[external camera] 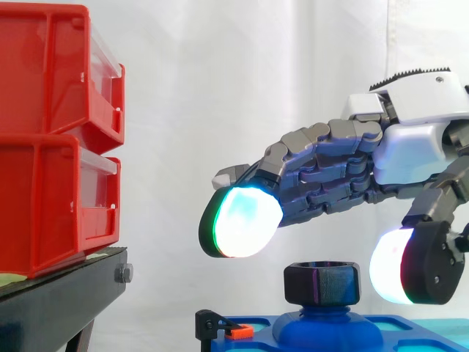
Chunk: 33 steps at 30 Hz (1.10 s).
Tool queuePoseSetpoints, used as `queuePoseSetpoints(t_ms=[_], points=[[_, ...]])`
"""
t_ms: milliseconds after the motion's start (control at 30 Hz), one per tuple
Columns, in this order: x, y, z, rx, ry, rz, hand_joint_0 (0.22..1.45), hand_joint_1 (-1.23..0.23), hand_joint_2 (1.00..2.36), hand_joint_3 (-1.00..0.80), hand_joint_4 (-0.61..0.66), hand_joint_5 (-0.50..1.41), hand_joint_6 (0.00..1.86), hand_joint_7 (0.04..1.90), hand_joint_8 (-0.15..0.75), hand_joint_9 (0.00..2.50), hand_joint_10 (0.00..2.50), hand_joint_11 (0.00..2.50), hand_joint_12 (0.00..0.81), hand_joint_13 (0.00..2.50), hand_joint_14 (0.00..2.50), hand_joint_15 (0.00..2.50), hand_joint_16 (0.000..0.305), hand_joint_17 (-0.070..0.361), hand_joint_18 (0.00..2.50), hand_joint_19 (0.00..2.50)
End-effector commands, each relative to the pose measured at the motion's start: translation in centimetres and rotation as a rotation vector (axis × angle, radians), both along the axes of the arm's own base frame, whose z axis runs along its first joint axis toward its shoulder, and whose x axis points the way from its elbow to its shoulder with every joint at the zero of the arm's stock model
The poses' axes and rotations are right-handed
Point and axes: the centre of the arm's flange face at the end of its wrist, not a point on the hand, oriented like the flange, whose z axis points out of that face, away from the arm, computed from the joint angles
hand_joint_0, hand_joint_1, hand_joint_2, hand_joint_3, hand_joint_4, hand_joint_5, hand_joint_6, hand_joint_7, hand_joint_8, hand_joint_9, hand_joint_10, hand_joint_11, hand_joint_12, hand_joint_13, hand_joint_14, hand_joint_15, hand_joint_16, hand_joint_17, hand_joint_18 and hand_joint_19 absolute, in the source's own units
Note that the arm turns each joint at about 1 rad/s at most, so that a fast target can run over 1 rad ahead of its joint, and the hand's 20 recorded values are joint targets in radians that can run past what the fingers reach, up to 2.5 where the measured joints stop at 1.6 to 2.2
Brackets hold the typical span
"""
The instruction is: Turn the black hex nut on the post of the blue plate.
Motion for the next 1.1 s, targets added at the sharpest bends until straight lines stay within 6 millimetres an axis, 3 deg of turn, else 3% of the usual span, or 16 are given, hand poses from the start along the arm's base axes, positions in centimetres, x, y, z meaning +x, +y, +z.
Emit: queuePoseSetpoints(t_ms=[0, 200, 500, 1067], points=[[0.1, -0.5, -0.2, -0.001, -0.001, -0.004, 0.60, -0.94, 1.00, -0.50, -0.23, -0.30, 0.50, 0.58, 0.038, 0.00, 0.00, 0.00, 0.253, 0.00, 0.00, 0.00, 0.038, 0.085, 0.00, 0.00], [-0.1, -1.5, -0.2, -0.011, -0.002, -0.014, 0.53, -0.95, 1.00, -0.50, -0.22, -0.30, 0.50, 0.58, 0.048, 0.00, 0.00, 0.00, 0.261, 0.00, 0.00, 0.00, 0.040, 0.089, 0.00, 0.00], [-0.4, -3.5, -0.3, -0.040, -0.005, -0.025, 0.53, -0.95, 1.00, -0.50, -0.20, -0.30, 0.50, 0.58, 0.050, 0.00, 0.00, 0.00, 0.260, 0.00, 0.00, 0.00, 0.040, 0.089, 0.00, 0.00], [-0.2, -4.2, -1.6, -0.038, 0.011, -0.018, 0.46, -0.92, 1.00, -0.50, -0.15, -0.30, 0.50, 0.60, 0.072, 0.00, 0.00, 0.00, 0.281, 0.00, 0.00, 0.00, 0.043, 0.096, 0.00, 0.00]])
